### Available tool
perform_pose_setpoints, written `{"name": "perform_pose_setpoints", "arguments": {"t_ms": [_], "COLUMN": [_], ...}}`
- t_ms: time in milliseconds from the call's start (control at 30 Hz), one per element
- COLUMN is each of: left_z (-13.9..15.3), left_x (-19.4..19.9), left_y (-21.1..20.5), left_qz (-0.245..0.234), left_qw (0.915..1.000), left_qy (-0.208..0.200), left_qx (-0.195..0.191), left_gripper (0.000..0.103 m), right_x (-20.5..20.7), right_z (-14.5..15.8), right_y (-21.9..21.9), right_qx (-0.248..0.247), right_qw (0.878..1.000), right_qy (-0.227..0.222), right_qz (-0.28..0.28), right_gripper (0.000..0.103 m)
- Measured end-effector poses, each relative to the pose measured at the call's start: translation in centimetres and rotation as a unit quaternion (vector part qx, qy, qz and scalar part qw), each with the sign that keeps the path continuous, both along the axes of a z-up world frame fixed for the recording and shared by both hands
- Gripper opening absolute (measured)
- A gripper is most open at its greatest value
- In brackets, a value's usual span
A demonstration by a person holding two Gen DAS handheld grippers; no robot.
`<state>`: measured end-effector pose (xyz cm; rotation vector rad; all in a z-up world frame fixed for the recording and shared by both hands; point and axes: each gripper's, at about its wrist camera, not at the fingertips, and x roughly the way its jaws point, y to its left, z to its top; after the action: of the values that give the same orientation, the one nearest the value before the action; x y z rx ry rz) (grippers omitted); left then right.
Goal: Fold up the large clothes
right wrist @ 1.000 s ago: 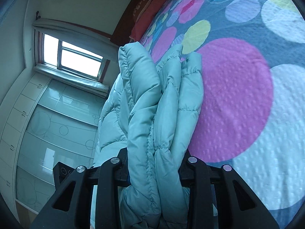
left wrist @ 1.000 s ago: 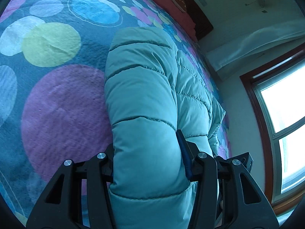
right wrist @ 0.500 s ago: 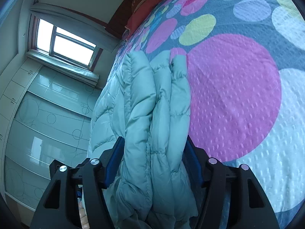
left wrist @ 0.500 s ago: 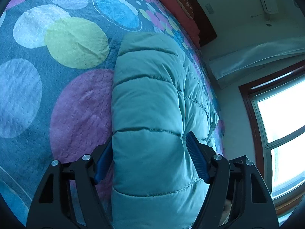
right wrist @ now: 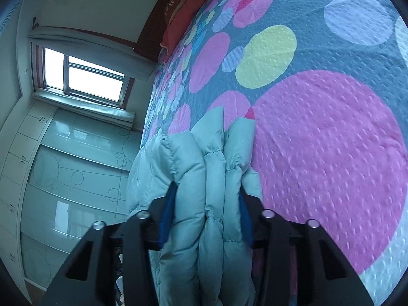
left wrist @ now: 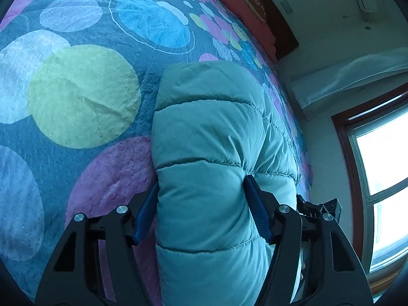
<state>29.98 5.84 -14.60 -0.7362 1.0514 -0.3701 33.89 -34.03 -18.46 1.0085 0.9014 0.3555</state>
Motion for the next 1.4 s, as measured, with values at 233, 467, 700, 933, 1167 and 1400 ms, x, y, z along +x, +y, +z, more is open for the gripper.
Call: {"name": "perform_pose_setpoints", "arguments": {"t_ms": [233, 467, 700, 933, 1167, 1400], "left_z": [-0.1, 0.2, -0.5, -0.5, 0.0, 0.7], "left_x": [1.2, -2.6, -8.7, -8.9, -7.7, -8.6], "left_y": [-0.4, 1.5, 2.1, 1.2, -0.2, -1.2], "left_qz": [-0.004, 0.012, 0.011, 0.001, 0.001, 0.005], "left_qw": [0.9999, 0.9999, 0.9997, 0.9993, 0.9999, 0.9993], "left_qy": [-0.006, -0.004, -0.008, -0.01, -0.017, -0.02], "left_qx": [0.008, -0.006, -0.019, -0.037, 0.001, 0.032], "left_gripper": [0.063, 0.077, 0.081, 0.054, 0.051, 0.059], "right_x": [0.7, -3.5, -9.9, -11.0, -10.2, -11.1], "right_z": [0.6, 0.7, 0.0, -0.3, -0.2, -0.7], "right_y": [-0.2, -0.9, -0.1, 0.7, 0.7, 0.5], "right_qx": [-0.024, -0.013, 0.018, 0.016, 0.013, 0.021], "right_qw": [1.0, 1.0, 1.0, 1.0, 1.0, 1.0], "right_qy": [-0.004, 0.002, 0.009, 0.014, 0.014, 0.012], "right_qz": [0.001, -0.003, 0.007, 0.018, 0.007, 0.005], "right_gripper": [0.033, 0.067, 0.069, 0.043, 0.038, 0.041]}}
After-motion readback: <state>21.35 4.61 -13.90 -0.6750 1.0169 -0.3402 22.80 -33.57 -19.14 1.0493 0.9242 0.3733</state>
